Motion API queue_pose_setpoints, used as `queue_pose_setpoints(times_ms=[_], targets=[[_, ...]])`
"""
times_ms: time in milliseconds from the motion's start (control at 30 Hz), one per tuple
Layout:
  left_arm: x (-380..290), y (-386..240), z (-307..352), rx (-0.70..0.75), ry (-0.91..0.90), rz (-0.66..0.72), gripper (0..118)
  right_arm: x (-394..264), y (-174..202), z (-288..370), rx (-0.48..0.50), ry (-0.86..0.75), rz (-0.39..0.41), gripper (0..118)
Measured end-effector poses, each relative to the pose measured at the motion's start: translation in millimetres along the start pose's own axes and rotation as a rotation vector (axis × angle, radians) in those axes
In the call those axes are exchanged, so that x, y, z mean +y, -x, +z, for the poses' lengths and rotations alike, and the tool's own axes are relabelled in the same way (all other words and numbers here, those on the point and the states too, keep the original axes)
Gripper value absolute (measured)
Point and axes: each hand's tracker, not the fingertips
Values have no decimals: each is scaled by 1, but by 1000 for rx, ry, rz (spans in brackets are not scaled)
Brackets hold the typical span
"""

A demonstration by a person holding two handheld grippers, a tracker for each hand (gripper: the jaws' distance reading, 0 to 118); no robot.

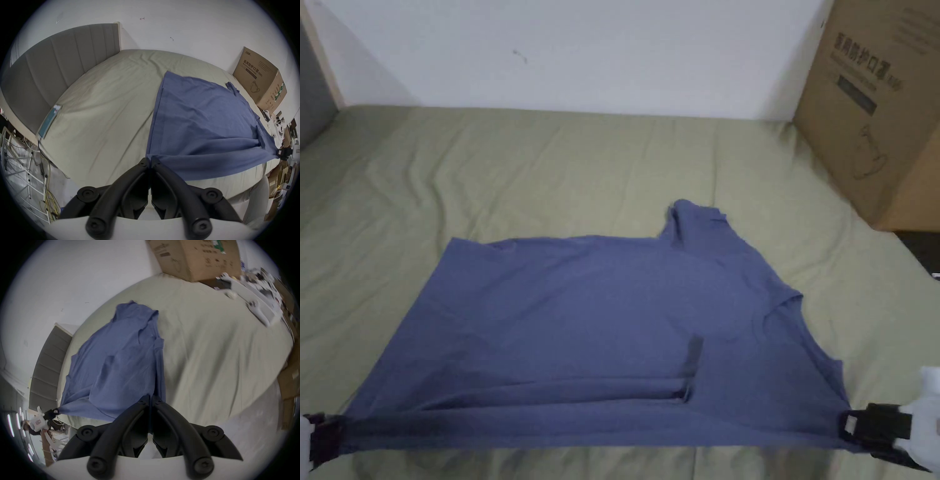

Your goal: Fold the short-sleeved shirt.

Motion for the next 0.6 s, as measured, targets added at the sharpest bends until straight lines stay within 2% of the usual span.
queue_pose_setpoints(times_ms=[67, 133, 233, 267, 300, 333, 367, 400, 433, 500, 600], targets=[[-14, 4, -4, 1, 33, 40, 2, -17, -14, -5, 23, 36, -56, 4], [-24, 8, -8, -19, 31, 47, 3, -27, -22, -11, -10, 55, -63, 4], [-28, 7, -12, -17, 24, 40, 3, -38, -29, -18, 22, 38, -82, 4], [-26, 7, -13, -16, 24, 42, 8, -36, -30, -21, 25, 33, -77, 5], [-26, 5, -12, -12, 30, 44, 27, -36, -27, -25, 8, 28, -75, 6], [-25, 5, -11, -3, 34, 45, 80, -36, -25, -26, -18, 24, -90, 18], [-24, 7, -8, -6, 37, 47, 105, -37, -23, -28, -44, 27, -85, 40], [-25, 9, 0, -42, 3, 60, 108, -36, -21, -28, -57, 32, -75, 69], [-25, 10, 7, -60, -22, 85, 107, -39, -19, -25, -57, -7, -75, 93], [-21, 12, 20, -65, -28, 87, 107, -39, -14, -13, -58, -53, -84, 96], [-20, 18, 47, -101, -99, 96, 107, -36, -5, 11, -97, -118, -23, 95]])
